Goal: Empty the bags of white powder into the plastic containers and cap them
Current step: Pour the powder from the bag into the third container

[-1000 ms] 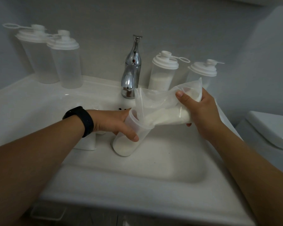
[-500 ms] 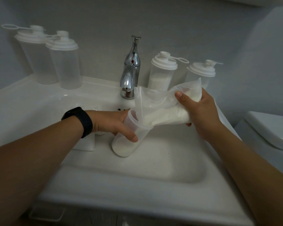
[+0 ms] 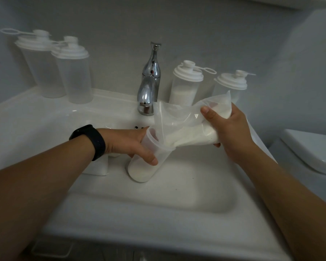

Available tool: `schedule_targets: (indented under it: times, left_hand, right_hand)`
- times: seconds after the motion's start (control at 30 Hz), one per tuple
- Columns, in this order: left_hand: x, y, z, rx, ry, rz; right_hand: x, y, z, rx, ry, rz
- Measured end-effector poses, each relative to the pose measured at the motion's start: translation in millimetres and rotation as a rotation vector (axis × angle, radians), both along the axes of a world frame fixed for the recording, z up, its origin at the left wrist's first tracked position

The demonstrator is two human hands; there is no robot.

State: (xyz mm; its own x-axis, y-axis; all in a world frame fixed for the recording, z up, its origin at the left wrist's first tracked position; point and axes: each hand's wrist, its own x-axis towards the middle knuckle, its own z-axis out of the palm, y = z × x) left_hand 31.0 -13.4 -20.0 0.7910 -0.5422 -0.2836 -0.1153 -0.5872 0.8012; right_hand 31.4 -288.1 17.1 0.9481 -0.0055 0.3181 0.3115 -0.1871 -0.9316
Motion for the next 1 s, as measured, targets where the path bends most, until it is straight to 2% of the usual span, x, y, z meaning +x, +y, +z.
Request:
schedule_targets:
  times: [1.0]
  left_hand:
    - [-3.0, -3.2, 3.4, -0.007, 0.001, 0.010]
  right_hand:
    - [-6.9, 4.0, 2.9, -0.052, 0.025, -0.006]
